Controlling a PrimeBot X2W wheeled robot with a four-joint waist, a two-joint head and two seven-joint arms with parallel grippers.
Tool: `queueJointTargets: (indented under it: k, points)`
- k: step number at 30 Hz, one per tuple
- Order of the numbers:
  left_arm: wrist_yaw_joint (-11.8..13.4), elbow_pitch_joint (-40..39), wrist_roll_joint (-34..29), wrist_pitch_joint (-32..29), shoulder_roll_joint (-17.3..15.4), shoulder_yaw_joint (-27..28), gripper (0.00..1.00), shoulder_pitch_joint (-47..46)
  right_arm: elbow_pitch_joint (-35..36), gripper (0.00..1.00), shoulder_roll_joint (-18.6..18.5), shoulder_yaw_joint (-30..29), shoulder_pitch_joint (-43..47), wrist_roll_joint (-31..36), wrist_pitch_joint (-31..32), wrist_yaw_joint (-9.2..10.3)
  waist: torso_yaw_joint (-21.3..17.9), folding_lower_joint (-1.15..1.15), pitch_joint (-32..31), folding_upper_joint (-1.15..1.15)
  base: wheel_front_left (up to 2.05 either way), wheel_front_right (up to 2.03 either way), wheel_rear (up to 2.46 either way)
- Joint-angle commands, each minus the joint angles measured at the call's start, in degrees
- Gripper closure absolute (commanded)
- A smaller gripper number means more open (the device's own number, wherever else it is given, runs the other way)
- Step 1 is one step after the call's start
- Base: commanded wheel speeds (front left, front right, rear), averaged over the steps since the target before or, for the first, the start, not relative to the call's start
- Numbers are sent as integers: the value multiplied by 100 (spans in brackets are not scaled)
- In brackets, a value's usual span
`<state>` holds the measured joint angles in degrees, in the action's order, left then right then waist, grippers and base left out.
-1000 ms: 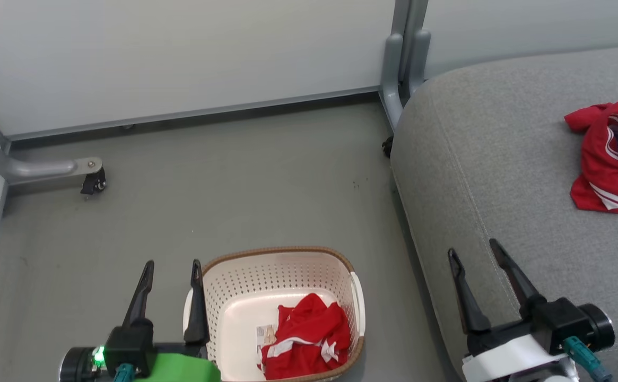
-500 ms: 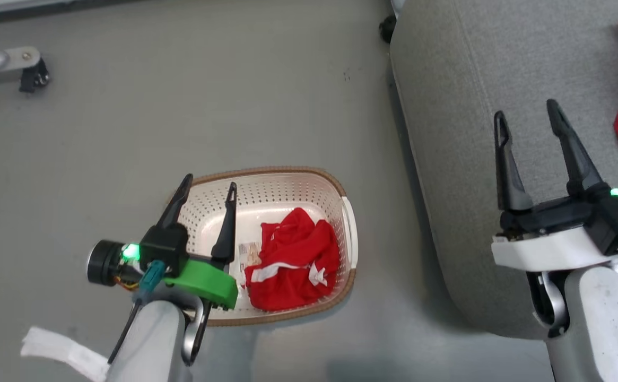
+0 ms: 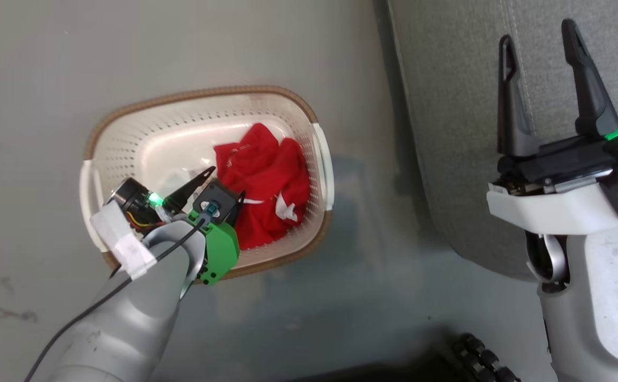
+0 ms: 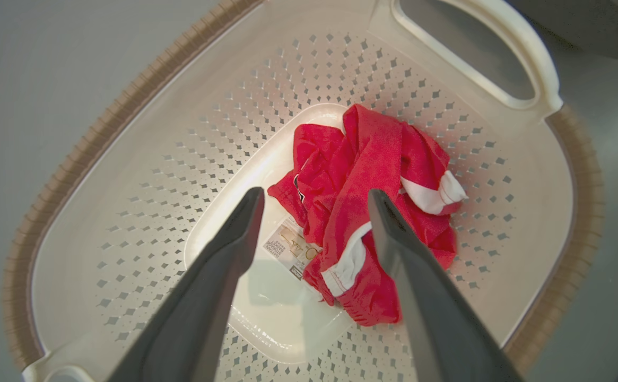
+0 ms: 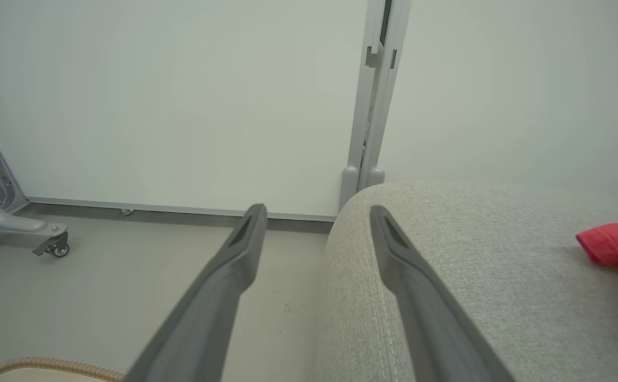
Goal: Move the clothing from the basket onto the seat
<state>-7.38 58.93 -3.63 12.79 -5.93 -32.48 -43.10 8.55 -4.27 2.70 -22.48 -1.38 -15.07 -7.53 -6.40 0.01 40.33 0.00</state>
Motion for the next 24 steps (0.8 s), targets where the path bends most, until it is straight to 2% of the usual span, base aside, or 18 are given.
queueJointTargets:
  k: [1, 7, 13, 24]
  points:
    - [-11, 247, 85, -53, -3, -146, 0, -283, 88, 0, 51, 0, -137, -21, -16, 8, -630, -1, 876, 0, 0, 0, 0]
    - [-13, 959, 553, -112, 47, -805, 0, -767, 471, 0, 126, -78, -358, -280, -16, 8, -877, -1, 1277, 0, 0, 0, 0]
    - [-12, 1267, 494, -378, -125, -1473, 0, -1205, 728, 0, 141, -129, -457, -430, -16, 8, -926, -1, 1528, 0, 0, 0, 0]
    - [272, 1464, 523, -899, -322, -1584, 0, -1555, 818, 0, 139, -16, -456, -244, -16, 8, -1007, -1, 1724, 0, 0, 0, 0]
